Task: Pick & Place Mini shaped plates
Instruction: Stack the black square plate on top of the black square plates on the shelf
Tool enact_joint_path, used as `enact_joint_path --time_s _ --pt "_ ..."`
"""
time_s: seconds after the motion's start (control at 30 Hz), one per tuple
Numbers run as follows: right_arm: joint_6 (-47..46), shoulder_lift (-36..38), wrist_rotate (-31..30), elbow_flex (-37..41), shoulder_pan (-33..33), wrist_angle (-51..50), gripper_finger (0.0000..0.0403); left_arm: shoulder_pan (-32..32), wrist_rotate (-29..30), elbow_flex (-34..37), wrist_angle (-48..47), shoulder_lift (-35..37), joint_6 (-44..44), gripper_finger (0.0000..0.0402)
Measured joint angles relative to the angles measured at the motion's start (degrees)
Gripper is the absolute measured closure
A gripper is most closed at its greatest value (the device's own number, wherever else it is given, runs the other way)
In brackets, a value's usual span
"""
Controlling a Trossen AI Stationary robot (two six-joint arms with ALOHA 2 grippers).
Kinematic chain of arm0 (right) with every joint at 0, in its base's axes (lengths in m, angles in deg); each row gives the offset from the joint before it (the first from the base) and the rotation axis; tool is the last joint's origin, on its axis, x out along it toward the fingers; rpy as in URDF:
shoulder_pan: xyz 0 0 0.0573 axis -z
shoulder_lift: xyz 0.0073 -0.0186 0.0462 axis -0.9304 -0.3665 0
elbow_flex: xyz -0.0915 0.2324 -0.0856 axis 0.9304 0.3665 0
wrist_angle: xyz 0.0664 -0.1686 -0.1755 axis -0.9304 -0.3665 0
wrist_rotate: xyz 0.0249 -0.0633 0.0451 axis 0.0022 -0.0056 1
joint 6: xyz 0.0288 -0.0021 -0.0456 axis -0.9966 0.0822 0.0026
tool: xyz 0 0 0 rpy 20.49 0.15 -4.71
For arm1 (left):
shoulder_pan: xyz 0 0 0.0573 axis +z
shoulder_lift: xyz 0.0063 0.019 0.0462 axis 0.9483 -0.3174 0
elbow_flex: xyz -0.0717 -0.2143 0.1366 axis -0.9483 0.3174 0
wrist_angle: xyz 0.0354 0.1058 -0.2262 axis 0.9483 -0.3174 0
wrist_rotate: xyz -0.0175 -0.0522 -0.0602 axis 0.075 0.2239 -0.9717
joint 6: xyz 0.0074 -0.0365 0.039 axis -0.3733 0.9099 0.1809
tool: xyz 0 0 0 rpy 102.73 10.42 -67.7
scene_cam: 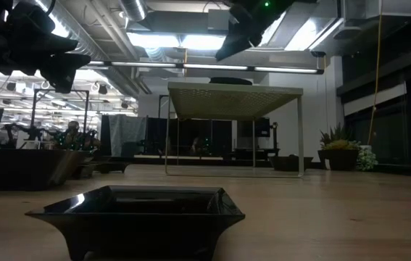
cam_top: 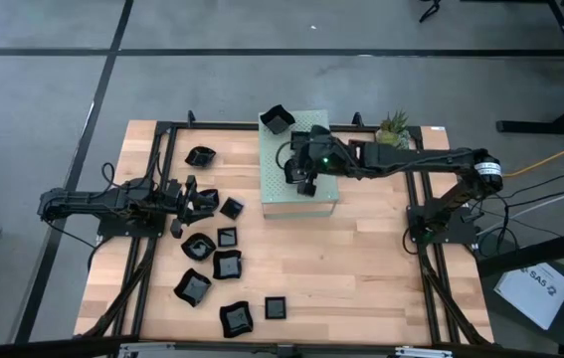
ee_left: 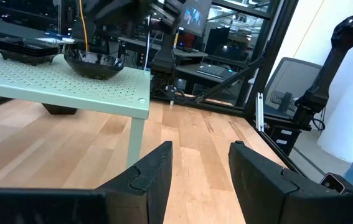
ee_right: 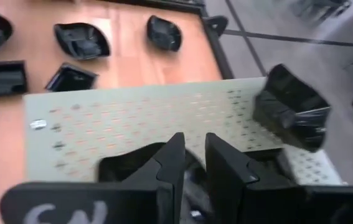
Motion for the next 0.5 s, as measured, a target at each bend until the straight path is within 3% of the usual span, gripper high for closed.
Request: enact_joint_path --time_s 0.3,0.5 --pt "-2.1 0.0 1.0 0.0 -5.8 -0.7 0.0336 0.0 0.0 0.0 0.0 0.0 0.0 0.0249" --pt "-3.6 0.8 0.9 0.0 -8.6 -0.8 0.0295 0.0 0.0 0.0 0.0 0.0 0.0 0.0249"
